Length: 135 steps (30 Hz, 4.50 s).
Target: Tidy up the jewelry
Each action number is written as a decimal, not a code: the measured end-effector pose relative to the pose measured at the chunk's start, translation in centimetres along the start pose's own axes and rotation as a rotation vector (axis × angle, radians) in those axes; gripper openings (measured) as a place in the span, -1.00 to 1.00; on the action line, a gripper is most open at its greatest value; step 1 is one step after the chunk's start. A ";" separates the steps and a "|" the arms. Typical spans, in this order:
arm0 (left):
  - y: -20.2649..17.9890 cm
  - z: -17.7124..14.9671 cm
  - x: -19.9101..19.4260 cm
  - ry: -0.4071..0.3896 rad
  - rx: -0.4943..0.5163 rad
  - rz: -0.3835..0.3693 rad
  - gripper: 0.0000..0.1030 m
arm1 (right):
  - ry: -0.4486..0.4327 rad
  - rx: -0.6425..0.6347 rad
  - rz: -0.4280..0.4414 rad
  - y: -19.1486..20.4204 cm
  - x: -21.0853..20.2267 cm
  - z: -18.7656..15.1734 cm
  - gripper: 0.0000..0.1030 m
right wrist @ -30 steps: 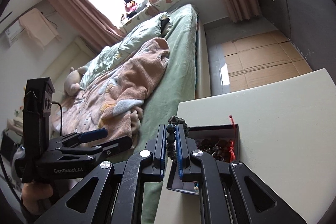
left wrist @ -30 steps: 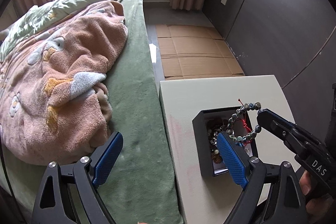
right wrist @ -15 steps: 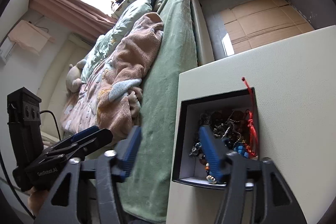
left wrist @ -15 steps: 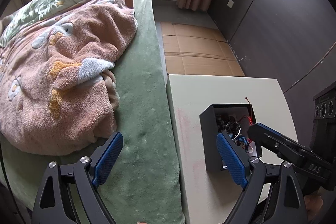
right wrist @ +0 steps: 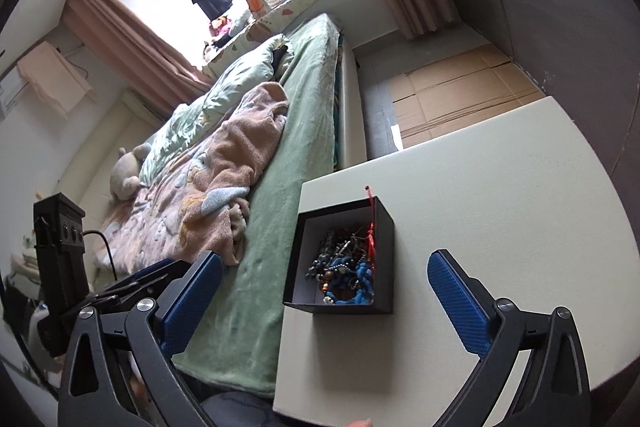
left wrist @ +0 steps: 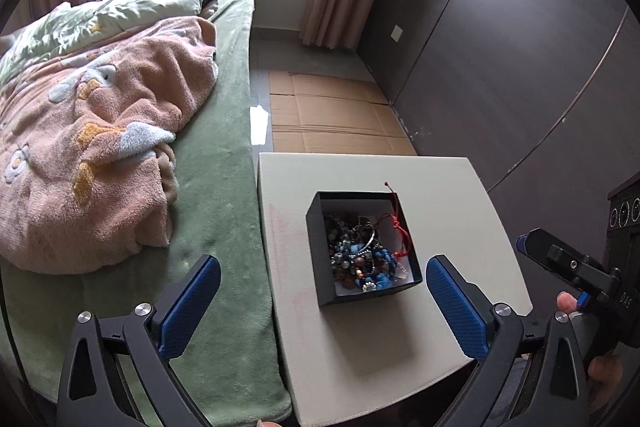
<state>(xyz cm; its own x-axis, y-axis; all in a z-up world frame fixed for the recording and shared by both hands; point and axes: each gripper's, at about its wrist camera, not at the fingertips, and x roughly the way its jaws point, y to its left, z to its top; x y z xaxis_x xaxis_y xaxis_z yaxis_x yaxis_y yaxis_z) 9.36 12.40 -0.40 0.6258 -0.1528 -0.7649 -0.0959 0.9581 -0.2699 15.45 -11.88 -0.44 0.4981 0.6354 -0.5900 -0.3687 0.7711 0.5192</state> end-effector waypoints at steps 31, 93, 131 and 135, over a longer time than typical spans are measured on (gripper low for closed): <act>-10.5 -11.5 -10.1 -0.226 0.165 -0.026 0.99 | -0.160 -0.169 -0.216 -0.2 -17.1 -9.1 1.00; -11.0 -14.8 -9.9 -0.394 0.221 0.024 0.99 | -0.172 -0.139 -0.295 -2.7 -18.1 -11.8 1.00; -10.8 -15.4 -11.0 -0.479 0.196 0.015 0.99 | -0.175 -0.095 -0.330 -2.0 -17.4 -12.6 1.00; -10.8 -15.6 -11.2 -0.483 0.199 0.018 0.99 | -0.171 -0.086 -0.322 -2.2 -17.2 -12.6 1.00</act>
<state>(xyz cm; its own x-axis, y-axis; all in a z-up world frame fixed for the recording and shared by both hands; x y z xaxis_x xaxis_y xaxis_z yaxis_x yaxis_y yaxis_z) -8.64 0.01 1.94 0.9158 -0.0518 -0.3983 0.0097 0.9942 -0.1069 -2.23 -23.99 0.75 0.7203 0.3498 -0.5991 -0.2328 0.9354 0.2662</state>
